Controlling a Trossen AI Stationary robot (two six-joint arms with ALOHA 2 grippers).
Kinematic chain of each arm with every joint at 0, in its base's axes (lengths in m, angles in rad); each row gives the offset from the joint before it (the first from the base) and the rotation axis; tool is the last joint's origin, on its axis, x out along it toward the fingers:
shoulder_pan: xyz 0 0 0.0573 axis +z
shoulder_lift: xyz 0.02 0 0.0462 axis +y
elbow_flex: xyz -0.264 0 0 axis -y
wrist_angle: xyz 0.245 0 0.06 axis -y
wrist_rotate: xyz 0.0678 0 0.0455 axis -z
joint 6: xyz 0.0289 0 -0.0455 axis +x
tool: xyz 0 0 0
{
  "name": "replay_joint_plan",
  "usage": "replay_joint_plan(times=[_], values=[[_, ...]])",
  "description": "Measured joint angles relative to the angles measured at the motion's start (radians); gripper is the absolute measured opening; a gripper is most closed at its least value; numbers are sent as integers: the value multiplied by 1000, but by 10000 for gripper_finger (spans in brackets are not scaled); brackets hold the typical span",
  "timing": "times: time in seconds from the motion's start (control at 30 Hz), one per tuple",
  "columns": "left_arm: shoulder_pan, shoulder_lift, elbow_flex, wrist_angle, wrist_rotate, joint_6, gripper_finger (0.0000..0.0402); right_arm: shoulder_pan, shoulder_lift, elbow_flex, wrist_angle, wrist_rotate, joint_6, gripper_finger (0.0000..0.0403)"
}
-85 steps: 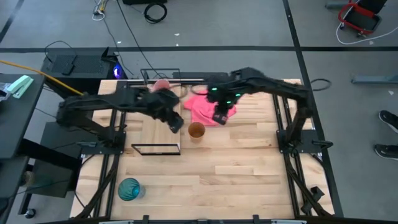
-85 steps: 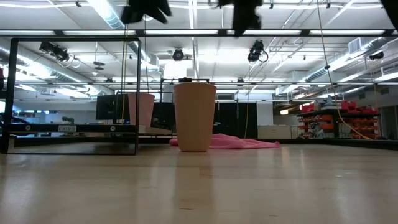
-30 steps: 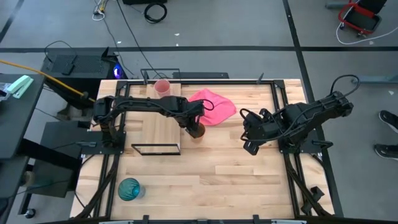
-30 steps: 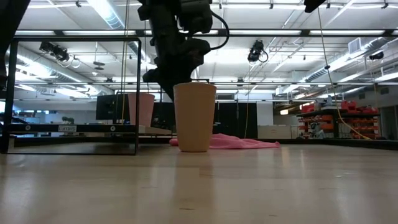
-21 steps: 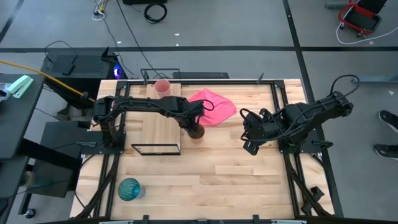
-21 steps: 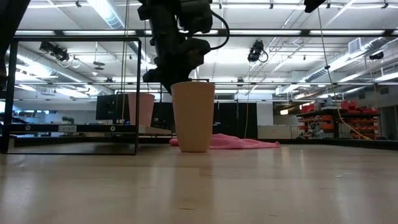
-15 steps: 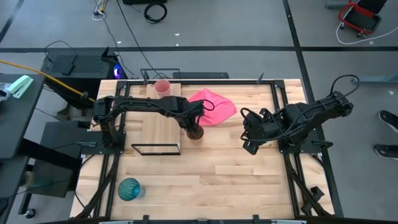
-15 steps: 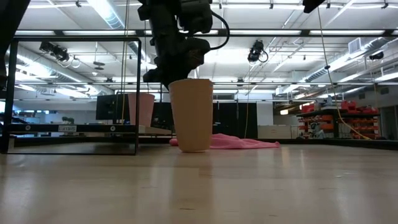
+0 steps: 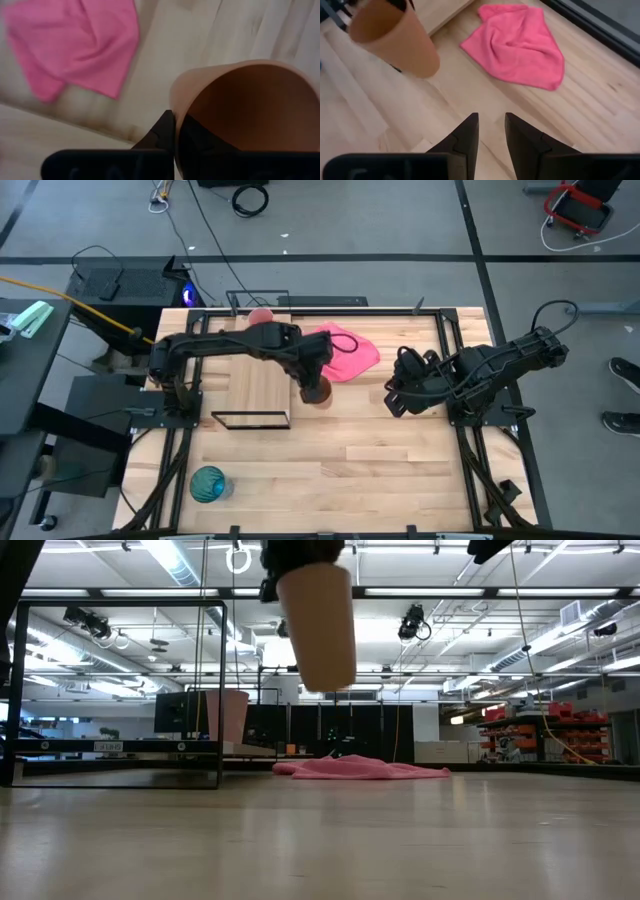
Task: Stack small to large cups/mugs on shelf
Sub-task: Put the orange cup on the shelf
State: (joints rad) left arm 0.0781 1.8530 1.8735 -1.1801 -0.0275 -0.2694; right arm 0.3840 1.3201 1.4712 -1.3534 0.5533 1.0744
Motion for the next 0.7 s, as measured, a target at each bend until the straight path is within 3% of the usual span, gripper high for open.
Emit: replay_joint_plan(times=[0.3,0.7], values=[[34,-1,210,-226,-88,138,14,0,0,0,-2,-4,110,103],[117,-38,210,-350,-88,256,10,0,0,0,-3,-4,186,103]])
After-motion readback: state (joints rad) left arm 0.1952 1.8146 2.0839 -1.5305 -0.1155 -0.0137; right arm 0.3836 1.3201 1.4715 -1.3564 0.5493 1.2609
